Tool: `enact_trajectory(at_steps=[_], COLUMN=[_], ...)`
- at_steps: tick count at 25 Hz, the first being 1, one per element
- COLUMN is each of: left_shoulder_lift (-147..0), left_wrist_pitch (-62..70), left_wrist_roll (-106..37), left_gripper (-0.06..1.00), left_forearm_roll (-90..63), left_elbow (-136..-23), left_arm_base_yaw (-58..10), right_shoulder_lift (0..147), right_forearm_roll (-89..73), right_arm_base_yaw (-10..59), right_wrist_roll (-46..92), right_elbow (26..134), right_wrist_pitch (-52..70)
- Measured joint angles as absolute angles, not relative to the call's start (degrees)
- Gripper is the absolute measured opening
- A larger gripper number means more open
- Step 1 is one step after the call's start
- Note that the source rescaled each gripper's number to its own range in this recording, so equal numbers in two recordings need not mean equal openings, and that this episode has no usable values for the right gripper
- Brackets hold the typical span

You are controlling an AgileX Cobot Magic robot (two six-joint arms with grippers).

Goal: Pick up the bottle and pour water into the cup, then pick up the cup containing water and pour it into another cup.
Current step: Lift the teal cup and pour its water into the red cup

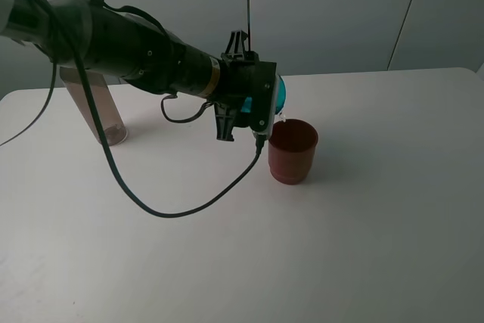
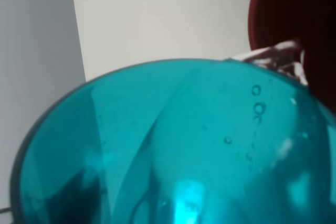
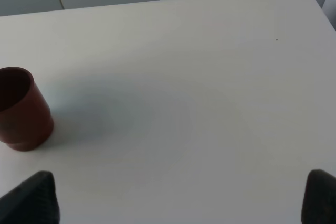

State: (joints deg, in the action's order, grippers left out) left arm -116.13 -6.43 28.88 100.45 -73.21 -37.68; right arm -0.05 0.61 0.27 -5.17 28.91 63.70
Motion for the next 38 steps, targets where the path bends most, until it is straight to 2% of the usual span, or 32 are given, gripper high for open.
enact_trajectory(at_steps=[38], left_shoulder_lift=[-116.98], left_wrist_pitch=[7.51], left_wrist_roll=[16.09], left_gripper=[0.15], left_forearm_roll=[100.33], left_elbow=[-73.21], left_arm_base_yaw=[-43.62], right_shoulder_lift=[-0.05], right_forearm_roll=[0.61], right_arm_base_yaw=[0.27], right_wrist_roll=[-5.49], right_elbow=[28.91], right_wrist_pitch=[63.70])
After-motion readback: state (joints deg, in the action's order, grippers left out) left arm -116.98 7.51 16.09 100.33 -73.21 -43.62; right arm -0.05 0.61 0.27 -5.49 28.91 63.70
